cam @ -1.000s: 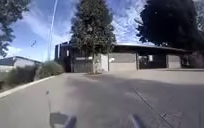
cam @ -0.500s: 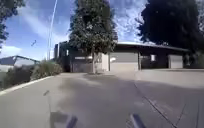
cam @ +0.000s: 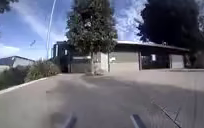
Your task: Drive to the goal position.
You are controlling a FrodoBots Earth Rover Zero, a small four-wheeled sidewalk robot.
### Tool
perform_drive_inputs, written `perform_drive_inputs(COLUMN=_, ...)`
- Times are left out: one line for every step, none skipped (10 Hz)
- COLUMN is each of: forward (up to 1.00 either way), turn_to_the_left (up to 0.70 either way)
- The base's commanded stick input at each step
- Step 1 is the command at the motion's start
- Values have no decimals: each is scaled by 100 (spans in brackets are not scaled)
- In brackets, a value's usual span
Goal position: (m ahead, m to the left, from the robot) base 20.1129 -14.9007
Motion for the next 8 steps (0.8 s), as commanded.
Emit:
perform_drive_inputs(forward=100, turn_to_the_left=-40)
perform_drive_inputs(forward=100, turn_to_the_left=-40)
perform_drive_inputs(forward=100, turn_to_the_left=-40)
perform_drive_inputs(forward=100, turn_to_the_left=-40)
perform_drive_inputs(forward=100, turn_to_the_left=-40)
perform_drive_inputs(forward=100, turn_to_the_left=-40)
perform_drive_inputs(forward=100, turn_to_the_left=-40)
perform_drive_inputs(forward=100, turn_to_the_left=-40)
